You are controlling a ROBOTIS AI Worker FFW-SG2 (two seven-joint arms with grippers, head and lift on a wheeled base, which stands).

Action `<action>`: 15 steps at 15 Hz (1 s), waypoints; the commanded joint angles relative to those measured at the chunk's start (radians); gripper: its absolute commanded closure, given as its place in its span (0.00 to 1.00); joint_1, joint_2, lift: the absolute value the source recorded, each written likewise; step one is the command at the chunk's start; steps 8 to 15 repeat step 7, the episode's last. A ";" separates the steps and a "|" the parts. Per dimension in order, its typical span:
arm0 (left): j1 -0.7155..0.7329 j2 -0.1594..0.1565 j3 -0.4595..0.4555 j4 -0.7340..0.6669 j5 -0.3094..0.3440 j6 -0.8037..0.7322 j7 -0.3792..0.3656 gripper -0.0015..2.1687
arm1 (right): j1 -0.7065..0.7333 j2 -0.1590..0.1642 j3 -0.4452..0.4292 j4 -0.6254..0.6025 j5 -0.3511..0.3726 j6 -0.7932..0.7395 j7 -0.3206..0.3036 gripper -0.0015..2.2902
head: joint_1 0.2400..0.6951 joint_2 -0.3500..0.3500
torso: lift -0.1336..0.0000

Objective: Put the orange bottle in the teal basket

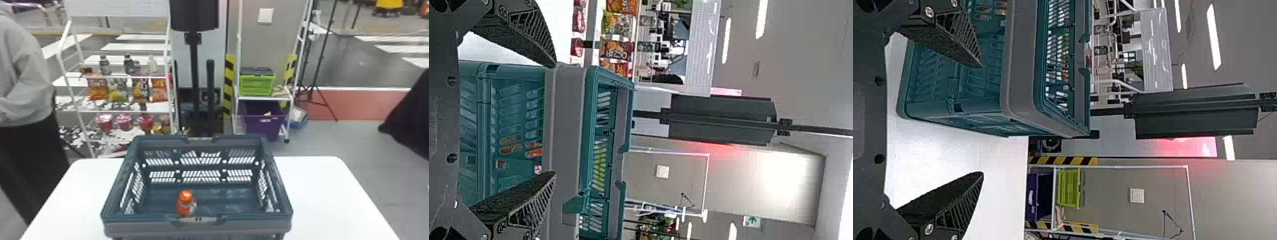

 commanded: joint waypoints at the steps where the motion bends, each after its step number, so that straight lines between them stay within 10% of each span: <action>1: 0.010 -0.003 -0.001 -0.006 -0.004 -0.009 0.000 0.06 | 0.001 -0.003 0.002 0.000 0.000 -0.001 0.000 0.05 | 0.57 0.50 | 1.00; 15: 0.032 -0.003 -0.023 -0.023 -0.010 -0.031 0.000 0.06 | 0.009 -0.005 0.008 -0.005 -0.002 -0.010 0.000 0.05 | 0.57 0.50 | 1.00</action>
